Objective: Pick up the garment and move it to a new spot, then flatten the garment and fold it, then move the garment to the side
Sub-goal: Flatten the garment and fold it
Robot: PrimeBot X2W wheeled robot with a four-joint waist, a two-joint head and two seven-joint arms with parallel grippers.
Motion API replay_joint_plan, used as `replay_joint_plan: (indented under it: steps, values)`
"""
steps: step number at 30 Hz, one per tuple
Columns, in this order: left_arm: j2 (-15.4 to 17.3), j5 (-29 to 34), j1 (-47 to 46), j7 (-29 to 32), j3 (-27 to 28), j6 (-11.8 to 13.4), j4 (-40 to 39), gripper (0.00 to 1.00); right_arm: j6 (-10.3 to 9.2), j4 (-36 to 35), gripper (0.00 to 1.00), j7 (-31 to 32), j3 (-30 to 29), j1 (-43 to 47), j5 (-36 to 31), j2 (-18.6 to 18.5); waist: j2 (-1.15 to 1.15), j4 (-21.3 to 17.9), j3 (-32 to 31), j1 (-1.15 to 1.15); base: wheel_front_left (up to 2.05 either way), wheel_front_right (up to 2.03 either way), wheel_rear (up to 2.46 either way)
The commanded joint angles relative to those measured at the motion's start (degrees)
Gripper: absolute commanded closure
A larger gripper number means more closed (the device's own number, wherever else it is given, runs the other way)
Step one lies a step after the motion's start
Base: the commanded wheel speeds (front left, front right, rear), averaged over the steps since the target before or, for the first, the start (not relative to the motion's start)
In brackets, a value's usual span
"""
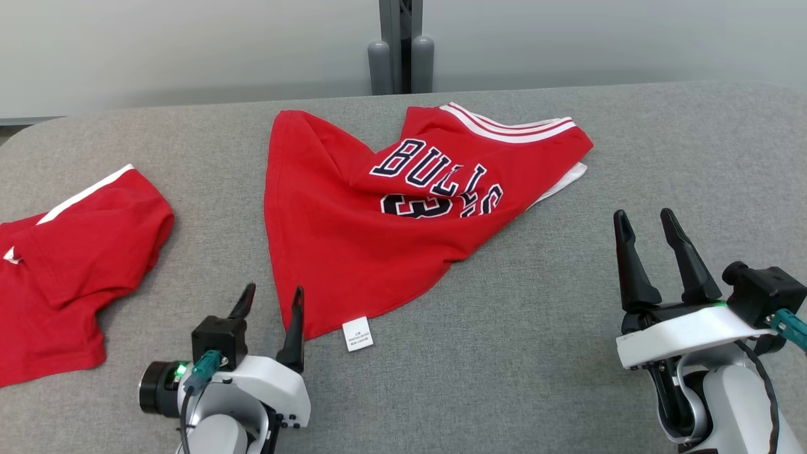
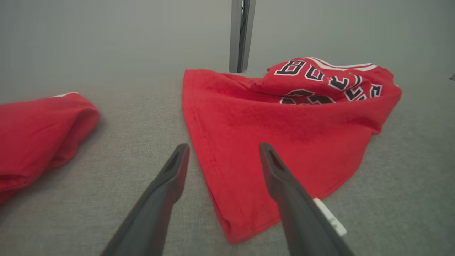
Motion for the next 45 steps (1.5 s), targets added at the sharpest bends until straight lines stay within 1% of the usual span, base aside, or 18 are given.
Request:
replay_joint_plan:
  steps: [1, 5, 8, 11, 16, 17, 18, 22, 29, 32, 36, 40, 43, 45]
  values:
    - [0.33, -0.32, 0.92, 1.34, -0.32, -0.51, 0.90, 0.00, 0.01, -0.20, 0.00, -0.33, -0.13, 0.58, 0.07, -0.28, 0.00, -0.12, 0.16, 0.00, 0.00, 0.00, 0.00]
    - [0.34, -0.86, 1.12, 5.17, -1.20, -0.45, 2.53, 0.00, 0.01, 0.20, 0.00, -0.57, 0.29, 0.70, 0.62, -0.28, 0.00, -0.44, 0.52, 0.00, 0.00, 0.00, 0.00]
    - [0.46, -1.34, 1.62, 8.77, -1.84, -0.85, 3.40, 0.00, 0.01, 0.54, 0.00, -0.75, 0.36, 0.57, 0.75, -0.28, 0.00, -0.60, 0.63, 0.00, 0.00, 0.00, 0.00]
    - [0.87, -1.34, 1.63, 10.36, -2.05, -0.39, 3.01, 0.00, 0.01, 0.85, 0.00, -0.91, 0.44, 0.43, 0.90, -0.27, 0.00, -0.74, 0.68, 0.00, 0.00, 0.00, 0.00]
    - [0.78, -2.58, 2.21, 12.74, -2.46, -1.44, 2.58, 0.00, 0.01, 1.15, 0.00, -1.11, 0.62, 0.36, 1.11, -0.28, 0.00, -0.87, 0.58, 0.00, 0.00, 0.00, 0.00]
    - [0.73, -2.76, 2.32, 13.16, -2.63, -1.56, 2.42, 0.58, 0.01, 1.24, 0.00, -1.18, 0.66, 0.33, 1.13, -0.27, 0.00, -0.89, 0.53, 0.00, 0.00, 0.00, 0.00]
    - [0.68, -2.93, 2.25, 13.39, -2.68, -1.61, 2.12, 1.00, 0.01, 1.34, 0.00, -1.25, 0.70, 0.30, 1.15, -0.27, 0.00, -0.89, 0.49, 0.00, 0.00, 0.00, 0.00]
    - [0.65, -3.28, 1.87, 12.58, -2.48, -0.99, 0.64, 1.00, 0.01, 1.85, 0.00, -1.38, 0.66, 0.23, 1.20, -0.27, 0.00, -0.71, 0.26, 0.00, 0.00, 0.00, 0.00]
    - [1.27, -2.10, 0.03, 5.14, 0.00, 2.44, -2.79, 1.00, 0.01, 3.66, 0.00, -0.68, -0.40, -0.85, 0.89, -0.28, 0.00, 0.29, 0.24, 0.00, 0.00, 0.00, 0.00]
    - [1.29, -1.75, -0.68, 3.68, -0.08, 2.87, -3.35, 1.00, 0.01, 5.64, 0.00, 0.32, -1.43, -2.37, 0.92, -0.29, 0.00, 1.03, 0.63, 0.00, 0.00, 0.00, 0.00]
    - [1.14, -1.33, -1.06, 3.75, -0.95, 2.96, -3.43, 1.00, 0.01, 9.64, 0.00, 2.31, -3.44, -6.11, 2.26, -0.95, 0.00, 2.32, 1.80, 0.00, 0.00, 0.00, 0.00]
    - [0.81, -1.00, -2.19, 3.71, -2.22, 2.49, -3.51, 1.00, 0.01, 15.76, 0.00, 5.31, -7.66, -11.79, 5.71, -1.68, 0.00, 3.96, 3.77, 0.00, 0.00, 0.00, 0.00]
    - [0.45, -0.85, -3.12, 3.61, -3.27, 2.32, -3.62, 1.00, 0.01, 21.05, 0.00, 7.08, -10.68, -16.73, 7.87, -3.13, 0.00, 5.50, 5.66, 0.00, 0.00, 0.00, 0.00]
    - [0.15, -0.68, -4.01, 3.38, -4.08, 2.29, -3.62, 1.00, 0.01, 24.89, 0.00, 7.67, -11.06, -19.45, 6.79, -4.94, 0.00, 6.59, 6.86, 0.00, 0.00, 0.00, 0.00]
